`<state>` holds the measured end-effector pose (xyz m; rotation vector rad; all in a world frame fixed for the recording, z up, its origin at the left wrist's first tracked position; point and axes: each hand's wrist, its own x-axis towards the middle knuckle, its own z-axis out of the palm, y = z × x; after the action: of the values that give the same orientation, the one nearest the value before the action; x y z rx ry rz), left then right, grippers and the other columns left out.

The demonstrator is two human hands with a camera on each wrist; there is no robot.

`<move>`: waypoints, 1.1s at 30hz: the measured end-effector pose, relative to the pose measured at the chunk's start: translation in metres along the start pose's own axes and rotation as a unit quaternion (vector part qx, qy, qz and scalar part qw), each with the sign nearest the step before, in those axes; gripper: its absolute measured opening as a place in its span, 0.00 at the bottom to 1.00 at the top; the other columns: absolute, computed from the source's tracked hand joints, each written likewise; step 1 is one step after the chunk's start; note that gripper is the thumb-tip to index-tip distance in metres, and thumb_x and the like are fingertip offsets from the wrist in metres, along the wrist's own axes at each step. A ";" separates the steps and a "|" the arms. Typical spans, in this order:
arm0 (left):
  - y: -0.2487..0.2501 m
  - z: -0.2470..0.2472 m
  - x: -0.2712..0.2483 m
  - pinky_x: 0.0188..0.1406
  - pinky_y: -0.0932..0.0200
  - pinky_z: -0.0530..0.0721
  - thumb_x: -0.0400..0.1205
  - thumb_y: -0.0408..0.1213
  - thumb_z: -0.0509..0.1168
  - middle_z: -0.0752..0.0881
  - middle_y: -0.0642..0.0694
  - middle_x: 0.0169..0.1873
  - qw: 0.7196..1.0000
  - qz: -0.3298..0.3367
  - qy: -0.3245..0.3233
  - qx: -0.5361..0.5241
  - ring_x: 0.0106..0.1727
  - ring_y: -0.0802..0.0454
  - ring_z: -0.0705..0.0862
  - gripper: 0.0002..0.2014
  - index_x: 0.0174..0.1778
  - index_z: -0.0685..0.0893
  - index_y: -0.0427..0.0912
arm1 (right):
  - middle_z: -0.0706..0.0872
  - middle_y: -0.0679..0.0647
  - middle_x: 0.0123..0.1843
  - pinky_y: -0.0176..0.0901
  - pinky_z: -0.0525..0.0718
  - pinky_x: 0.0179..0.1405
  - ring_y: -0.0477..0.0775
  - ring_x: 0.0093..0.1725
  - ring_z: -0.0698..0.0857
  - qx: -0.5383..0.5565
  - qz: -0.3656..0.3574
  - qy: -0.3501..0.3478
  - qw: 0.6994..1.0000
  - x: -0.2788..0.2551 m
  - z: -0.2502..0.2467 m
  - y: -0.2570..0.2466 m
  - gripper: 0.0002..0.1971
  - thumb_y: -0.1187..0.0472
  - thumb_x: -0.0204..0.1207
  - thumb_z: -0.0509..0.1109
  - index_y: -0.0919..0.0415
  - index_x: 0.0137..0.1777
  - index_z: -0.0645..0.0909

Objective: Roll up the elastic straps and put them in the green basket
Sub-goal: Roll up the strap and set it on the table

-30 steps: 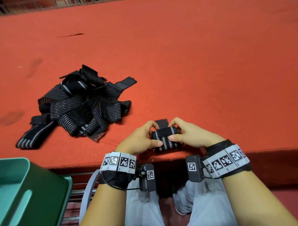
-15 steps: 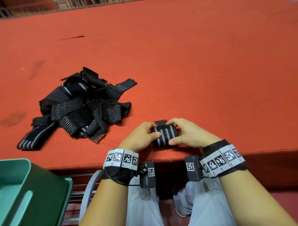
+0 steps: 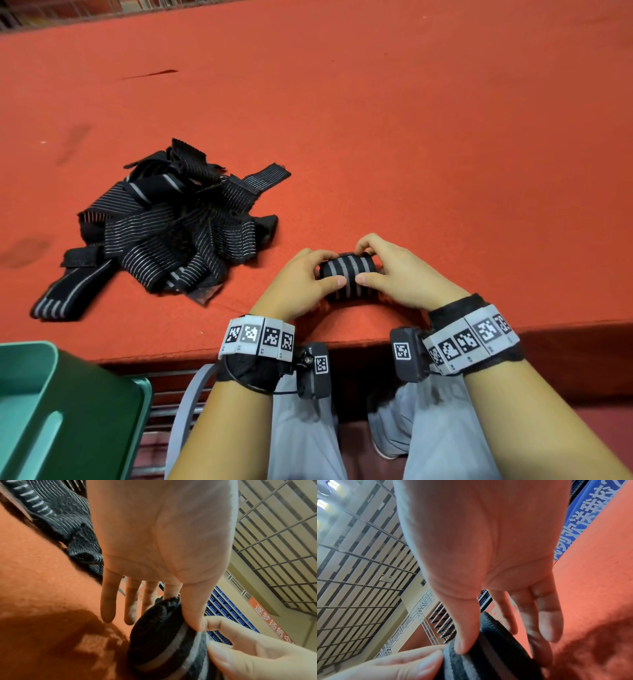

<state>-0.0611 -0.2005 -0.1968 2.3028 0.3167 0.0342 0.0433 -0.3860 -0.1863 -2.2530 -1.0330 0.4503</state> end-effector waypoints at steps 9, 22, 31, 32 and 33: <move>-0.004 -0.004 0.022 0.55 0.51 0.82 0.84 0.46 0.67 0.85 0.49 0.53 0.998 -0.033 0.049 -0.008 0.51 0.49 0.84 0.13 0.64 0.78 0.52 | 0.77 0.47 0.69 0.47 0.74 0.71 0.48 0.68 0.77 -0.019 -0.009 0.009 1.000 0.024 0.005 0.004 0.22 0.53 0.80 0.71 0.51 0.74 0.76; -0.011 0.002 0.029 0.67 0.43 0.79 0.81 0.53 0.67 0.79 0.51 0.66 0.991 0.007 0.068 0.118 0.66 0.47 0.80 0.28 0.77 0.75 0.53 | 0.77 0.50 0.70 0.56 0.77 0.69 0.52 0.68 0.78 -0.050 0.015 -0.002 0.999 0.034 0.004 0.005 0.31 0.52 0.76 0.75 0.45 0.77 0.68; -0.015 -0.003 0.038 0.75 0.46 0.72 0.79 0.52 0.72 0.73 0.49 0.74 0.990 -0.035 -0.020 0.135 0.75 0.48 0.74 0.39 0.85 0.64 0.50 | 0.79 0.52 0.67 0.51 0.76 0.68 0.53 0.66 0.78 -0.028 0.042 -0.030 0.998 0.050 0.012 0.014 0.33 0.53 0.75 0.76 0.46 0.79 0.68; -0.014 -0.004 0.039 0.75 0.47 0.72 0.79 0.51 0.72 0.74 0.49 0.74 0.990 -0.037 -0.025 0.131 0.75 0.48 0.74 0.39 0.84 0.64 0.50 | 0.79 0.52 0.66 0.51 0.76 0.68 0.53 0.65 0.79 -0.026 0.045 -0.031 0.998 0.051 0.012 0.015 0.33 0.53 0.75 0.76 0.46 0.79 0.68; -0.014 -0.005 0.040 0.75 0.48 0.71 0.79 0.51 0.72 0.74 0.49 0.74 0.990 -0.039 -0.030 0.129 0.75 0.48 0.74 0.39 0.84 0.64 0.49 | 0.79 0.52 0.66 0.51 0.76 0.68 0.53 0.65 0.79 -0.024 0.046 -0.033 0.998 0.052 0.013 0.015 0.33 0.54 0.76 0.76 0.46 0.79 0.68</move>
<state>-0.0256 -0.1779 -0.2067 2.5383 0.3992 -0.1231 0.0782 -0.3485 -0.2083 -2.3502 -0.9841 0.5469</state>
